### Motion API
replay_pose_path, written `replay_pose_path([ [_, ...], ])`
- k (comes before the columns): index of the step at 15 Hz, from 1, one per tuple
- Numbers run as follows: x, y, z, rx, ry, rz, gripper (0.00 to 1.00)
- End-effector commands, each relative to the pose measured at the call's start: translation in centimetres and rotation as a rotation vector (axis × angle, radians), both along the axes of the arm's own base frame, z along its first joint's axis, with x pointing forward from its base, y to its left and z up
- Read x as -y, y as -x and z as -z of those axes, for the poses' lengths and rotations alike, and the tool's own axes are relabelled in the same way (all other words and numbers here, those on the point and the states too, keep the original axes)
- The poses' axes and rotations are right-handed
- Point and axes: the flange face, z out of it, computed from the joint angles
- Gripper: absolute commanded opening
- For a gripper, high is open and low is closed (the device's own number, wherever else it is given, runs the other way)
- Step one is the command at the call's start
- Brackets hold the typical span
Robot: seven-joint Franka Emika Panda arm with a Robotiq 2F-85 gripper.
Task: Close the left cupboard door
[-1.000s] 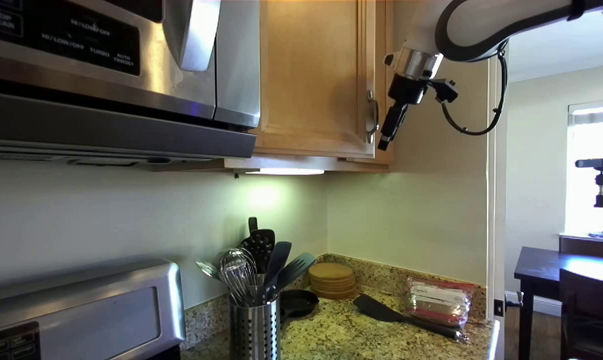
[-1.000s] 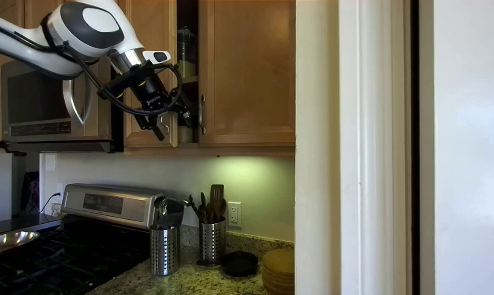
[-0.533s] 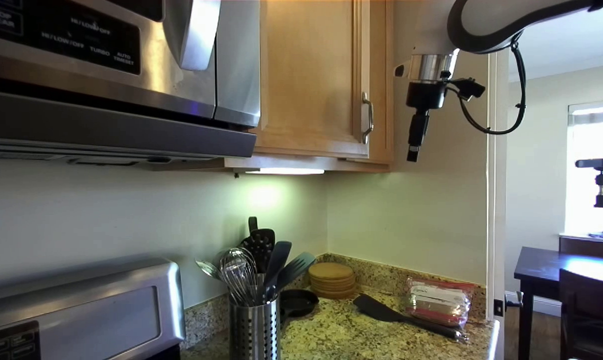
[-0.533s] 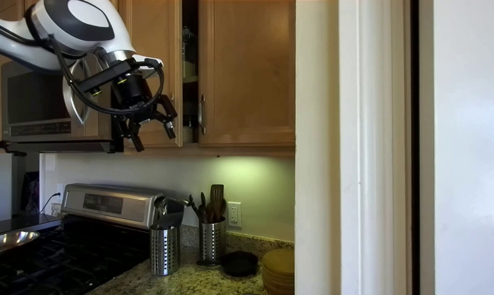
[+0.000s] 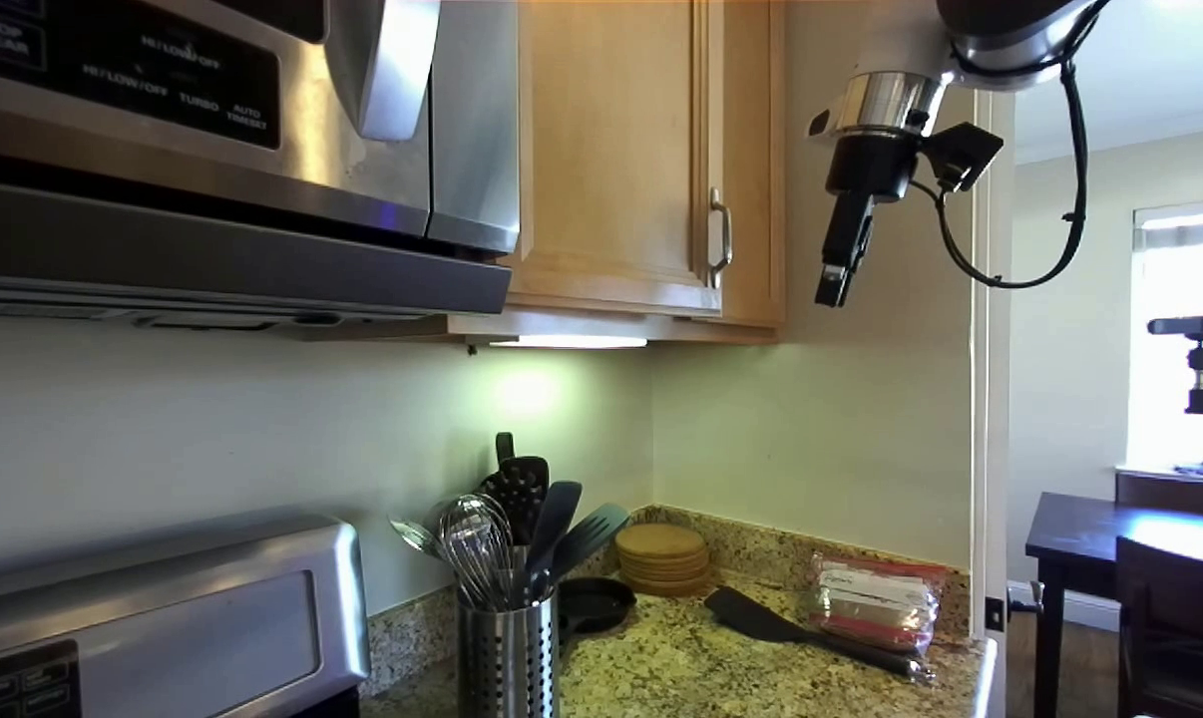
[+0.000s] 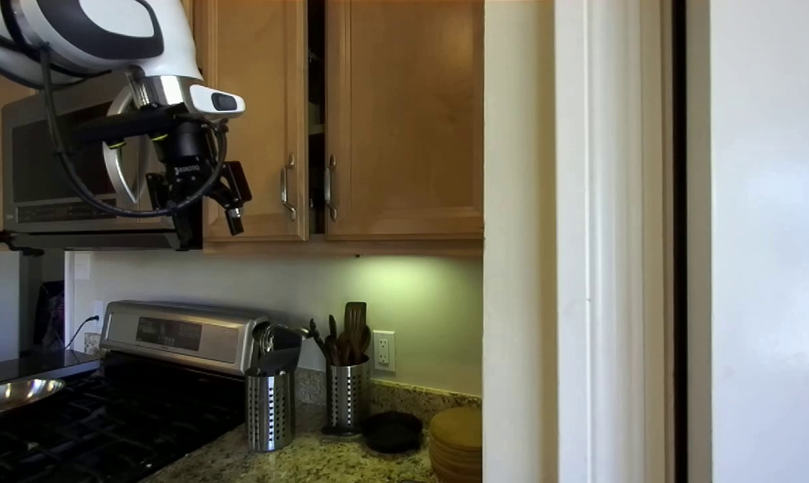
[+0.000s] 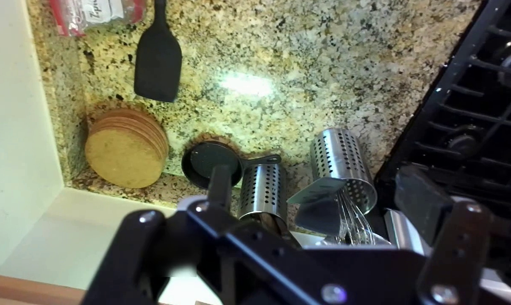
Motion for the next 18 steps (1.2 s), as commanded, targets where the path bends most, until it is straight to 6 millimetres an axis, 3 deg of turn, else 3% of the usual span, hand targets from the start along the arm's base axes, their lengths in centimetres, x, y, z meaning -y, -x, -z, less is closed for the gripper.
replay_pose_path([
  [1, -0.5, 0.2, 0.5, 0.014, -0.079, 0.043, 0.76],
  [3, -0.8, -0.3, 1.2, -0.011, -0.084, 0.062, 0.83],
  [4, -1.0, -0.5, 2.0, -0.042, -0.071, 0.068, 0.95],
  [6, -1.2, -0.8, 3.7, -0.091, -0.048, 0.076, 1.0],
  [14, -1.7, -0.9, 10.8, -0.252, -0.018, 0.144, 1.0],
  [17, -1.2, -0.5, 12.1, -0.278, -0.018, 0.188, 1.0],
  [18, -1.6, -1.2, 11.4, -0.258, -0.027, 0.142, 1.0],
])
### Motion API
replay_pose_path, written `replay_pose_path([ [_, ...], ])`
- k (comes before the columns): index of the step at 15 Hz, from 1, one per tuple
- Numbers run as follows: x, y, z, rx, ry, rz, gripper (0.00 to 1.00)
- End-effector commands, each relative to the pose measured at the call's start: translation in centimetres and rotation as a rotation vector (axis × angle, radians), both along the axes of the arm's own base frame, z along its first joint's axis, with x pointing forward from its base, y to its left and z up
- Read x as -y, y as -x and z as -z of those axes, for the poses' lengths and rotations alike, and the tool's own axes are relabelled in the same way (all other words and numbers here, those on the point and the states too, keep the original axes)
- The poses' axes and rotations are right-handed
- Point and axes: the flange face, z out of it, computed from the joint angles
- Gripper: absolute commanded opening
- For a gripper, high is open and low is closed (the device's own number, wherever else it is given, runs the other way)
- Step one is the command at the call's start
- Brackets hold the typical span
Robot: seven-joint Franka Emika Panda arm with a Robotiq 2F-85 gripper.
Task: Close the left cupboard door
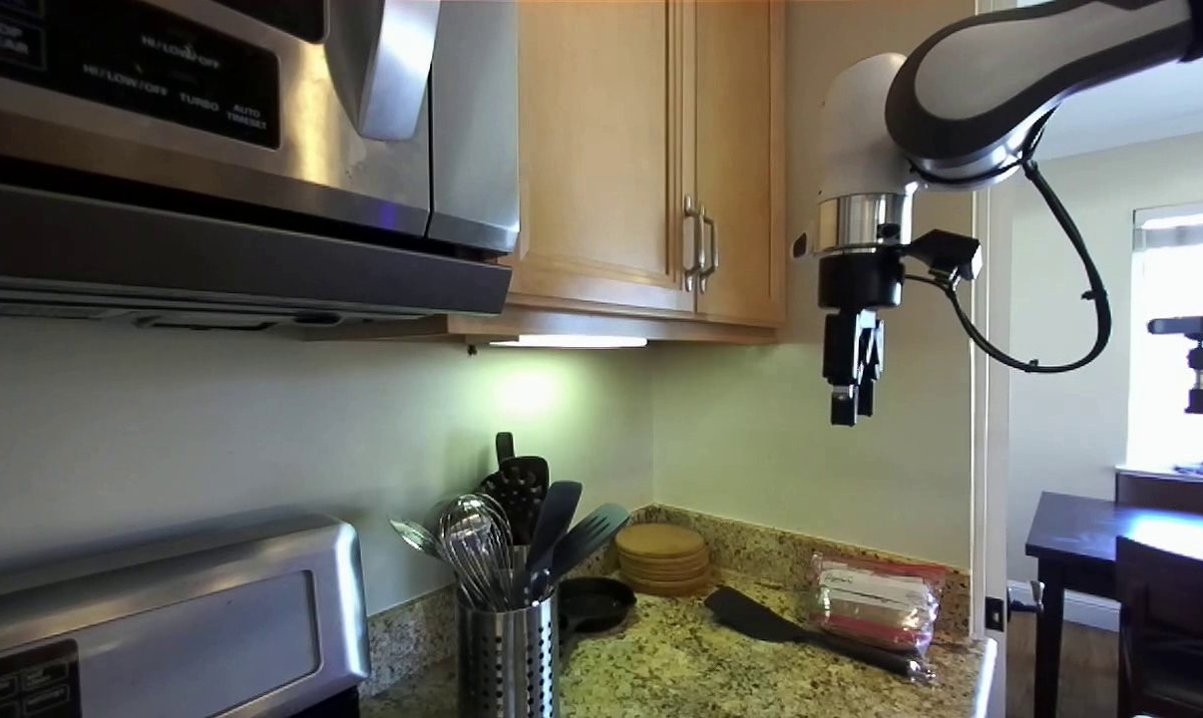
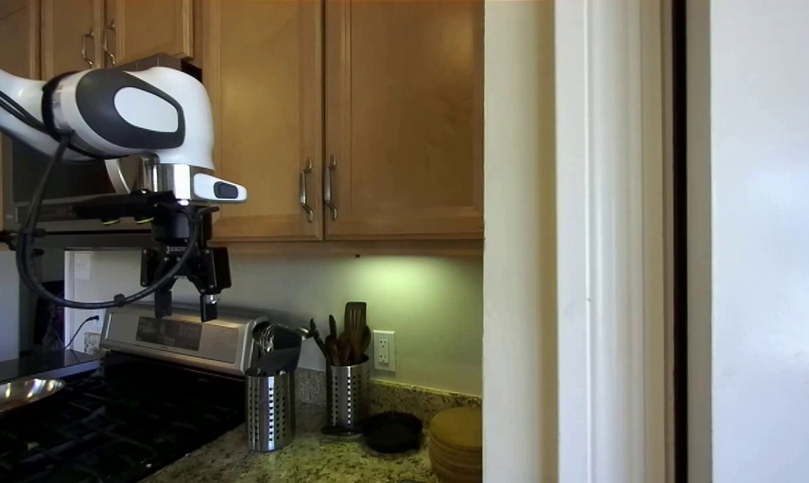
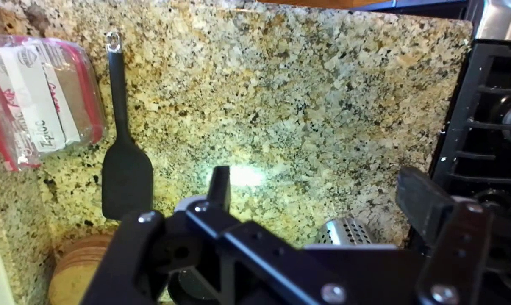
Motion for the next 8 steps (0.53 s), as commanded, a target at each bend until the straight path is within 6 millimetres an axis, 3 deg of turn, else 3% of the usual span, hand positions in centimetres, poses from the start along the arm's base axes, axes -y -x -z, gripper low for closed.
replay_pose_path([
  [1, 0.06, 0.04, 0.25, -0.008, 0.001, 0.006, 1.0],
  [8, 0.29, 0.07, 0.51, -0.013, 0.001, 0.016, 1.0],
])
